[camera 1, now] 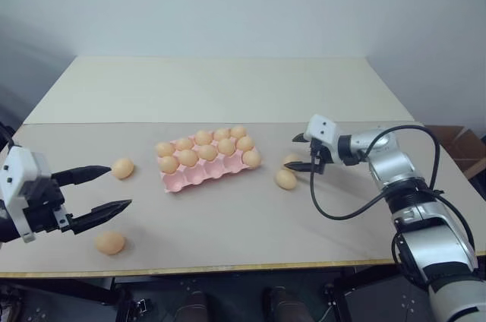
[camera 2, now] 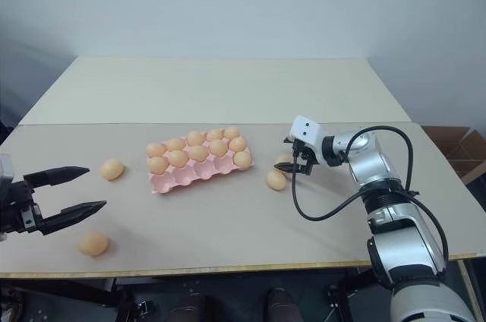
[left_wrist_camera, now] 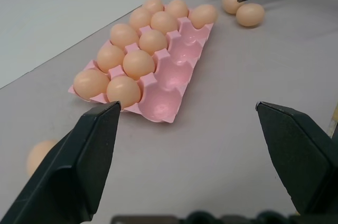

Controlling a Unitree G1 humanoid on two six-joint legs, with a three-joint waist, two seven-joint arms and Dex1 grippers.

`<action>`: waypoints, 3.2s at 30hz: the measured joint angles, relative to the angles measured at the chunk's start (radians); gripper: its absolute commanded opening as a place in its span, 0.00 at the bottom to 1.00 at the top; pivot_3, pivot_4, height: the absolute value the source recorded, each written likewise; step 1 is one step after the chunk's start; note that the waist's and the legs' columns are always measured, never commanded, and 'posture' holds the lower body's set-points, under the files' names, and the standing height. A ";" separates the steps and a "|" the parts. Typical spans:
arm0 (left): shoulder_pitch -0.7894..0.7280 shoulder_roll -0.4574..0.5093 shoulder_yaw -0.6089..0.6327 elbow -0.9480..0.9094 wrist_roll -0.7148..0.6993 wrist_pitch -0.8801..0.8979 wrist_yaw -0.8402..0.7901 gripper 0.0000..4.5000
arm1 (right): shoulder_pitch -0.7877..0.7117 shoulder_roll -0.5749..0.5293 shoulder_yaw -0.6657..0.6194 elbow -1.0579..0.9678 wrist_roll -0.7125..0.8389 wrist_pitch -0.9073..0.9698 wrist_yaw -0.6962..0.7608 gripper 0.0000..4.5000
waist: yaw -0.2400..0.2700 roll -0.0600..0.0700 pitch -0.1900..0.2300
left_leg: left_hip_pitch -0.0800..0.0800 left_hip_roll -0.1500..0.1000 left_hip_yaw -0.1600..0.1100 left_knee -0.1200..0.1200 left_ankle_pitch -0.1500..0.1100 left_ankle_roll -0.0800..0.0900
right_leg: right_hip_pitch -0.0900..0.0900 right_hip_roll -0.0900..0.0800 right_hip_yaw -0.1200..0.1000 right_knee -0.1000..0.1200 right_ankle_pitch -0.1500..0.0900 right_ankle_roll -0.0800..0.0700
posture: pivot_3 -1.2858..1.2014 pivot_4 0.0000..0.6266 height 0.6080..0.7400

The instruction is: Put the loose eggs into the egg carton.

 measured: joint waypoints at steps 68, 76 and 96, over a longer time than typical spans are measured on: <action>-0.085 0.013 -0.078 0.084 0.029 -0.042 -0.019 1.00 | 0.526 -0.370 -0.402 -0.866 0.410 0.315 0.259 0.99 | 0.008 0.001 0.000 | 0.001 0.001 0.000 -0.001 0.000 0.000 | 0.001 -0.001 -0.001 -0.001 -0.003 -0.002 | 0.52 0.24 1.00; -0.095 0.013 -0.079 0.104 0.039 -0.045 -0.039 1.00 | 0.628 -0.398 -0.445 -0.863 0.429 0.275 0.260 0.99 | 0.003 0.001 0.000 | 0.005 0.001 0.002 -0.001 0.000 0.000 | 0.001 -0.001 0.001 0.000 -0.003 -0.002 | 0.52 0.24 1.00; -0.111 0.014 -0.094 0.110 0.040 -0.045 -0.039 1.00 | 0.415 -0.149 -0.075 -0.854 0.213 0.342 -0.060 0.99 | 0.004 0.001 0.000 | 0.001 0.001 0.003 -0.001 0.000 -0.001 | -0.001 -0.001 0.000 -0.001 -0.002 -0.002 | 0.52 0.24 1.00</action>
